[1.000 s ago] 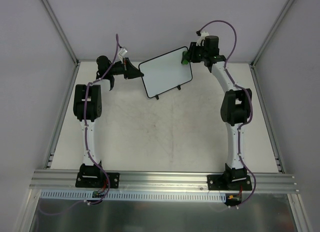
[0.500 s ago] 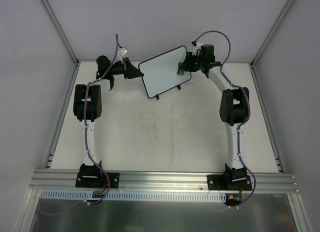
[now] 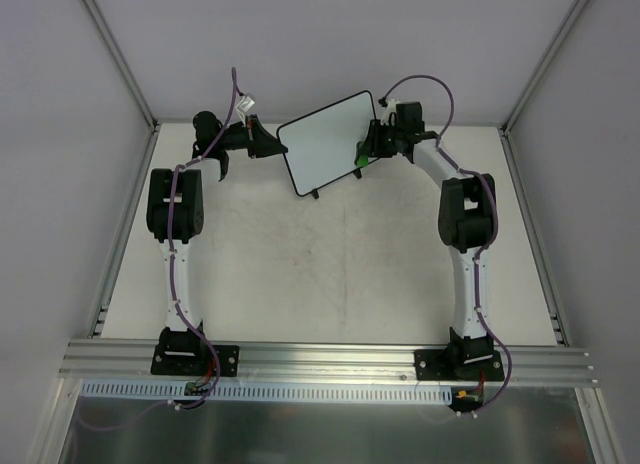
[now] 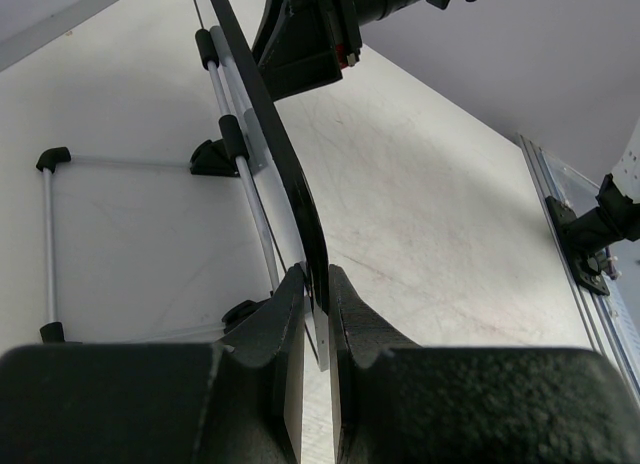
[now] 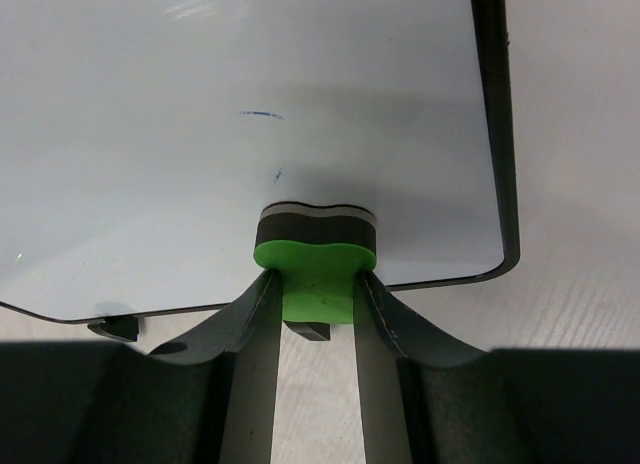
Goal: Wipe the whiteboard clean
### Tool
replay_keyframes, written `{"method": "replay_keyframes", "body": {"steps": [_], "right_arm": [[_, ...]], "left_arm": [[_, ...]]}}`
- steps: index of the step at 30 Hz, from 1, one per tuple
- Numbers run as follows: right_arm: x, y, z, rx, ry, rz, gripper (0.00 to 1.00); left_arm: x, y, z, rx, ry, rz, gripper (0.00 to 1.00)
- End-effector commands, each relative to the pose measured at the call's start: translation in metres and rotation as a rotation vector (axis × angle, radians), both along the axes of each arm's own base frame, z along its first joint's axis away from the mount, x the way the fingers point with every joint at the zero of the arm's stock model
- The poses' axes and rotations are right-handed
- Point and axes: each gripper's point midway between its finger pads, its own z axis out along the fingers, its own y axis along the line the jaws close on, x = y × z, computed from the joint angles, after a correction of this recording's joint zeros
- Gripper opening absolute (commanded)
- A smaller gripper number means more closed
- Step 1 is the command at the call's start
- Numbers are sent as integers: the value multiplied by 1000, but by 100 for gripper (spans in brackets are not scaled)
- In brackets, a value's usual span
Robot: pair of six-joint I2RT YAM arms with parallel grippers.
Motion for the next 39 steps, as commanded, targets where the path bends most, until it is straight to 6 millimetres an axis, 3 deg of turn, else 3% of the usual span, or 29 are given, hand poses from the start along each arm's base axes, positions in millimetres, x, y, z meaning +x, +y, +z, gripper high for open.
{"method": "replay_keyframes", "body": {"steps": [1, 8, 13, 16, 21, 30, 34, 39], "right_arm": [[13, 8, 46, -13, -112, -8, 0], [39, 10, 100, 8, -228, -34, 1], [50, 9, 123, 7, -292, -54, 0], [51, 5, 124, -34, -315, -58, 1], [43, 5, 101, -99, -283, -34, 1], [10, 16, 29, -147, -110, 43, 0], [-2, 17, 10, -136, -50, 47, 0], [-6, 16, 4, -149, -41, 49, 0]], "left_arm": [[-31, -12, 16, 38, -90, -181, 0], [-33, -14, 16, 39, -89, -187, 0], [-33, -14, 16, 39, -89, -188, 0], [-33, -15, 16, 39, -89, -190, 0], [-33, -15, 16, 39, -89, -191, 0], [-34, -15, 17, 41, -89, -197, 0], [-34, -16, 17, 41, -89, -199, 0], [-34, -15, 18, 41, -91, -200, 0]]}}
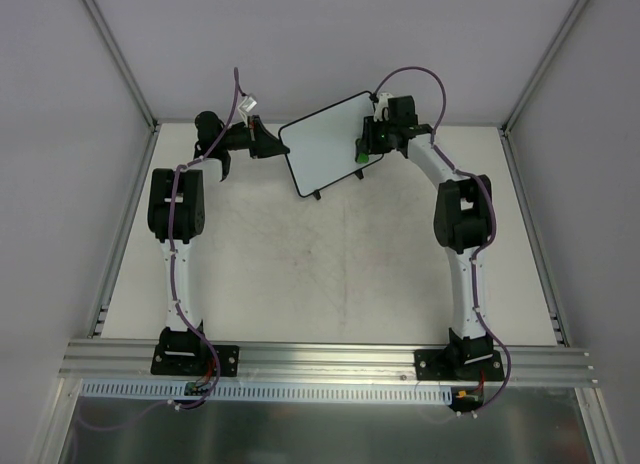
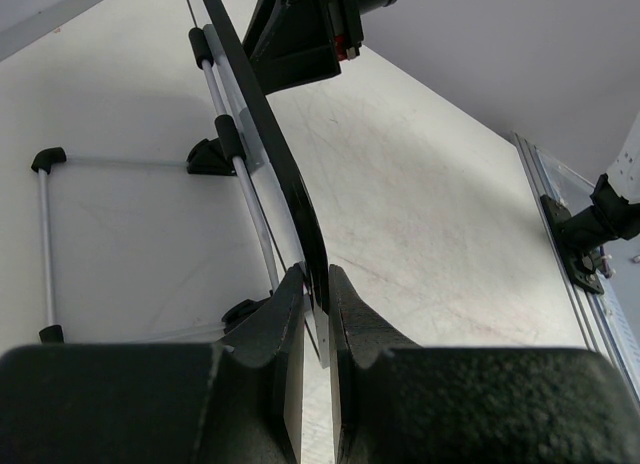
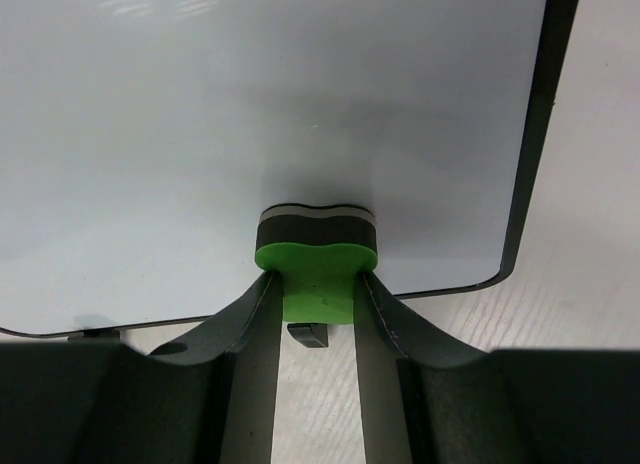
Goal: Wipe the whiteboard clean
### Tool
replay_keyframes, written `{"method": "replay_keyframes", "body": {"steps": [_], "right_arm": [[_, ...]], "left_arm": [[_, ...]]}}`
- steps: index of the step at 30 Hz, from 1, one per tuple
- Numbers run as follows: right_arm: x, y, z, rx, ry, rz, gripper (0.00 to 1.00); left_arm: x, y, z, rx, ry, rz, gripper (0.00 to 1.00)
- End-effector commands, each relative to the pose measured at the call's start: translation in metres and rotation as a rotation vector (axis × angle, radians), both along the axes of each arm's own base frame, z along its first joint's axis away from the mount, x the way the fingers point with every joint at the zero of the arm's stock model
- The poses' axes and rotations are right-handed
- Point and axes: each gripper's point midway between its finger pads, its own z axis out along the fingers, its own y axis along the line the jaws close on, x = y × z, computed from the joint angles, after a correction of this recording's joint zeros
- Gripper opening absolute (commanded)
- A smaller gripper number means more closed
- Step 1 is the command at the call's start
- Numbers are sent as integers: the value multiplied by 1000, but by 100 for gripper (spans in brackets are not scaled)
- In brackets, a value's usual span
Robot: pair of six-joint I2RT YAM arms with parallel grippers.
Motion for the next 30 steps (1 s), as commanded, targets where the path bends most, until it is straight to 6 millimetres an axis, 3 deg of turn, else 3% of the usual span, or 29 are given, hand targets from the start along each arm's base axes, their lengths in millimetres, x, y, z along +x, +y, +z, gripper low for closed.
{"method": "replay_keyframes", "body": {"steps": [1, 11, 22, 30], "right_arm": [[-8, 11, -6, -16, 4, 26, 0], [7, 12, 34, -1, -83, 9, 0], [34, 14, 111, 33, -264, -21, 0], [32, 14, 126, 42, -296, -17, 0]], "left_arm": [[-32, -10, 19, 40, -100, -187, 0], [-32, -10, 16, 40, -92, -189, 0], [-31, -9, 13, 37, -78, -176, 0], [-30, -9, 15, 36, -80, -173, 0]]}}
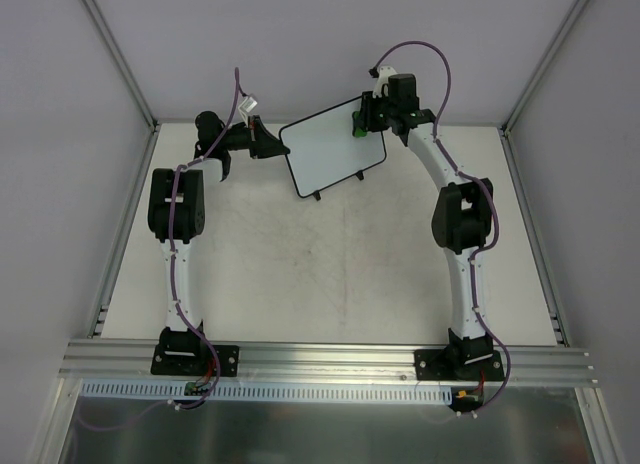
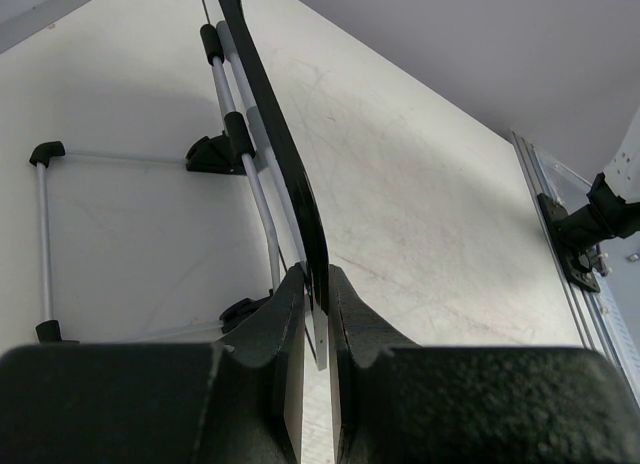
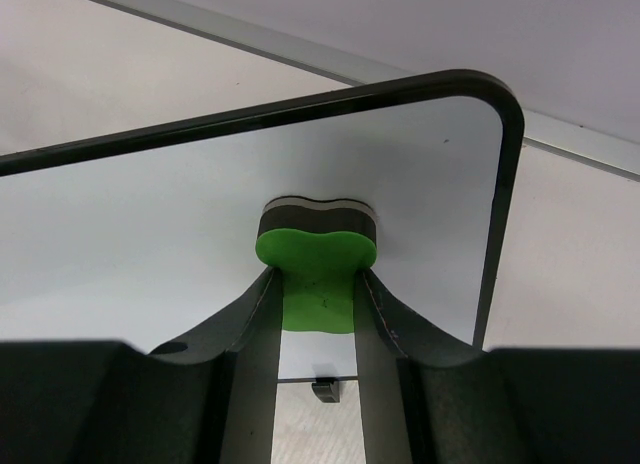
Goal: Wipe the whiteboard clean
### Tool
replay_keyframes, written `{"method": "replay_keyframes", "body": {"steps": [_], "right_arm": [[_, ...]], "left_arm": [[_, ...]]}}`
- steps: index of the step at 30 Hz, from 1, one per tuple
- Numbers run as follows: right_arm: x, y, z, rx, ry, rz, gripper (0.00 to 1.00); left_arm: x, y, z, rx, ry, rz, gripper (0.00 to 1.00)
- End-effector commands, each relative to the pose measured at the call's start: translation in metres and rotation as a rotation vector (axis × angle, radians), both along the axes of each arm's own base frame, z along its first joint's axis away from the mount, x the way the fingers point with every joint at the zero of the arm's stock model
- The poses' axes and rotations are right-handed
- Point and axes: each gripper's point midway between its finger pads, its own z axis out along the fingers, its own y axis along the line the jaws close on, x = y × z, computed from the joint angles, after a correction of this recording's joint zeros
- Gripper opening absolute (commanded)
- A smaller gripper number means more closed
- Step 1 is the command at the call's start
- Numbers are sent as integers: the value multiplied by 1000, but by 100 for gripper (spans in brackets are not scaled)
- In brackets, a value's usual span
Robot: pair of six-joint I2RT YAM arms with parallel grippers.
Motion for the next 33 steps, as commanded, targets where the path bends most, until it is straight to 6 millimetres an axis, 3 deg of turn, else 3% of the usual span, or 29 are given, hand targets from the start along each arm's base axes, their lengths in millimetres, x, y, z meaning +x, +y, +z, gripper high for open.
{"method": "replay_keyframes", "body": {"steps": [1, 19, 26, 27, 28, 30, 33], "right_arm": [[3, 4, 51, 19, -117, 5, 0], [-9, 7, 69, 69, -163, 26, 0], [-25, 11, 97, 115, -225, 69, 0], [-29, 11, 114, 133, -259, 75, 0], [-33, 9, 110, 132, -249, 75, 0], [-42, 8, 128, 145, -274, 79, 0], [-52, 4, 132, 142, -281, 79, 0]], "left_arm": [[-29, -8, 15, 36, -83, -169, 1], [-32, 1, 18, 20, -111, -95, 0], [-32, 5, 18, 10, -126, -65, 0], [-31, 6, 19, 7, -117, -61, 0], [-31, 7, 19, 7, -122, -61, 0], [-31, 8, 17, 7, -111, -61, 0], [-31, 8, 17, 7, -109, -61, 0]]}}
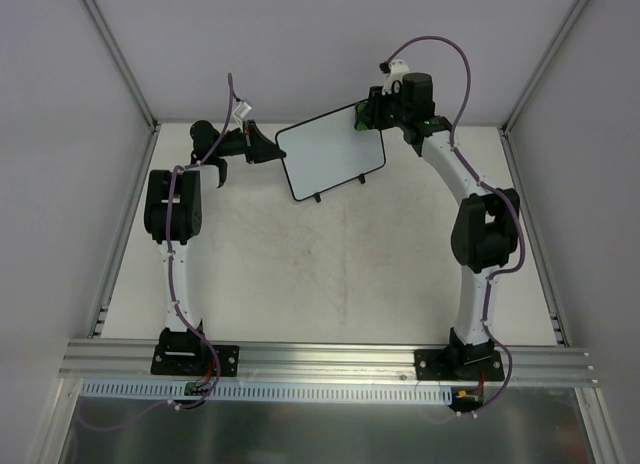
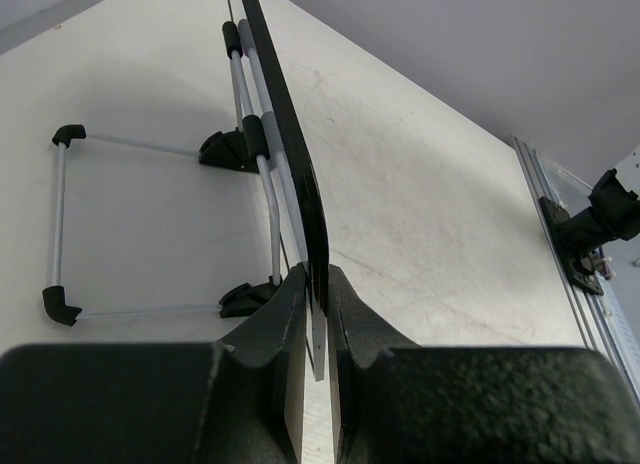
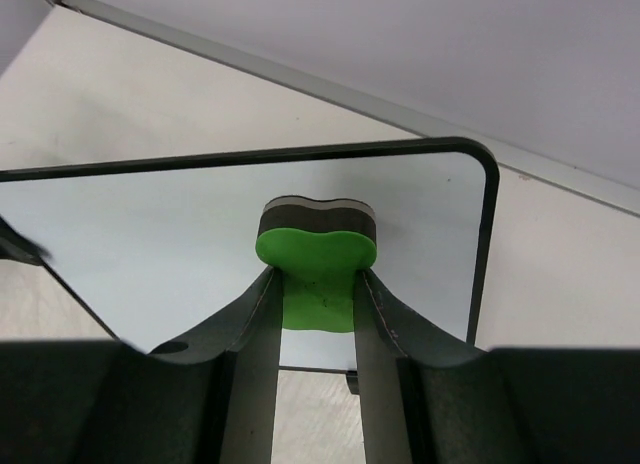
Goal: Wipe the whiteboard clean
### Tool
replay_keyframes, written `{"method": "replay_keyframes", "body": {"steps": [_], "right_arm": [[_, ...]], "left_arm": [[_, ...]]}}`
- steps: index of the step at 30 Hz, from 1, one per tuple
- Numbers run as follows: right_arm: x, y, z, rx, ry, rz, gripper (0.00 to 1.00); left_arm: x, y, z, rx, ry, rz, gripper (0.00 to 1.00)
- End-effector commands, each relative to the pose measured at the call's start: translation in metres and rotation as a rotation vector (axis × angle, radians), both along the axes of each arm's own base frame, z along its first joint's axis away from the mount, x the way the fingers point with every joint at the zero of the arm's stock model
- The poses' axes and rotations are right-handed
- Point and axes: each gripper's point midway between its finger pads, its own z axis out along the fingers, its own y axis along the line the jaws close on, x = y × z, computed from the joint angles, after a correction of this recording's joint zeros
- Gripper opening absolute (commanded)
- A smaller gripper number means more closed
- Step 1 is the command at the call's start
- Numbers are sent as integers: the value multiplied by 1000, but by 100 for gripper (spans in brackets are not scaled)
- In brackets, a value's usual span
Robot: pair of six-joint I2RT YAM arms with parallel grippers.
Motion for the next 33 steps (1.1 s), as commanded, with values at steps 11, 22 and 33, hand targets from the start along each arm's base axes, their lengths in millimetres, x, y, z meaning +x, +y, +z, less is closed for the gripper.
{"method": "replay_keyframes", "body": {"steps": [11, 22, 33], "right_arm": [[-46, -10, 119, 104, -268, 21, 0], [-49, -15, 125, 112, -275, 22, 0], [-53, -24, 128, 112, -279, 7, 0]], "left_arm": [[-21, -2, 20, 24, -83, -82, 10], [-21, 0, 20, 23, -80, -74, 41], [-13, 10, 21, 12, -64, -16, 47]]}}
